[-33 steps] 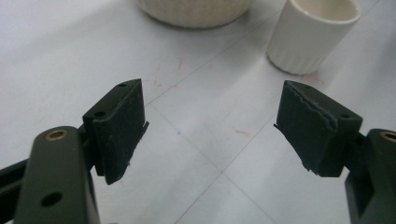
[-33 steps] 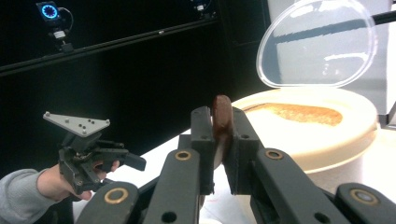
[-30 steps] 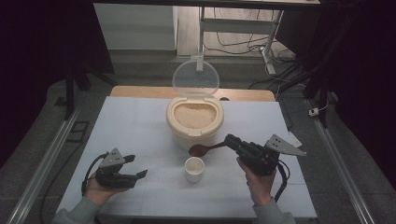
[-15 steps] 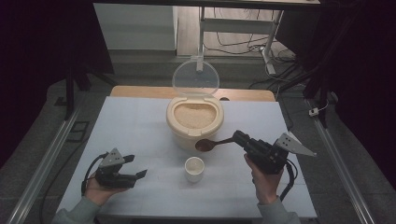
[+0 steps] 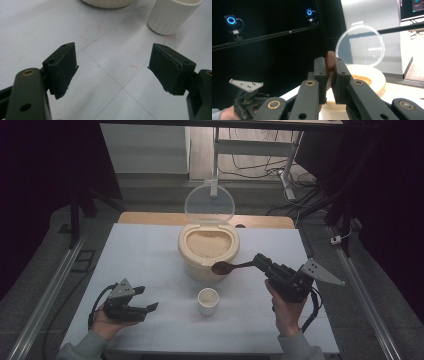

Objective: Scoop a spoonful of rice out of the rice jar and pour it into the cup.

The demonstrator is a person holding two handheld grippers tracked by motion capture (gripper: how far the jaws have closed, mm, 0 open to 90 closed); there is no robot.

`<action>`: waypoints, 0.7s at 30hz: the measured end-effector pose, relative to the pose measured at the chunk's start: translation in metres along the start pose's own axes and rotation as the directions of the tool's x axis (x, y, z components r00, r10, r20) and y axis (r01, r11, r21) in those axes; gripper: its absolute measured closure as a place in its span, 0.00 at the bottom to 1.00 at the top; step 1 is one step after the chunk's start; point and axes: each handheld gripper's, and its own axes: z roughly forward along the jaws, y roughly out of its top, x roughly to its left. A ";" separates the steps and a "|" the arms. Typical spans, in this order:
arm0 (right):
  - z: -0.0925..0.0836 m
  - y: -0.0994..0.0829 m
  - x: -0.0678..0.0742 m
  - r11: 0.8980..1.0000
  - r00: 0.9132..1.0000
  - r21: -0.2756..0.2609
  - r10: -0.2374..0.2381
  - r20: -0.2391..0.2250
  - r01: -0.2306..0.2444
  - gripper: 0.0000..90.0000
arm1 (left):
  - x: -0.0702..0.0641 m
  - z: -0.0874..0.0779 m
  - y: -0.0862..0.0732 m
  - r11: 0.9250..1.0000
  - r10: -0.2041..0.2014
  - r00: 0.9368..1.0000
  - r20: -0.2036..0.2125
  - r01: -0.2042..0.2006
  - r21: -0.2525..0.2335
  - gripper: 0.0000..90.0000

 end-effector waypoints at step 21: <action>0.047 0.024 -0.025 1.000 0.995 0.006 -0.009 0.102 0.008 0.93 | -0.001 0.002 0.000 1.000 0.004 1.000 0.010 -0.005 0.015 0.24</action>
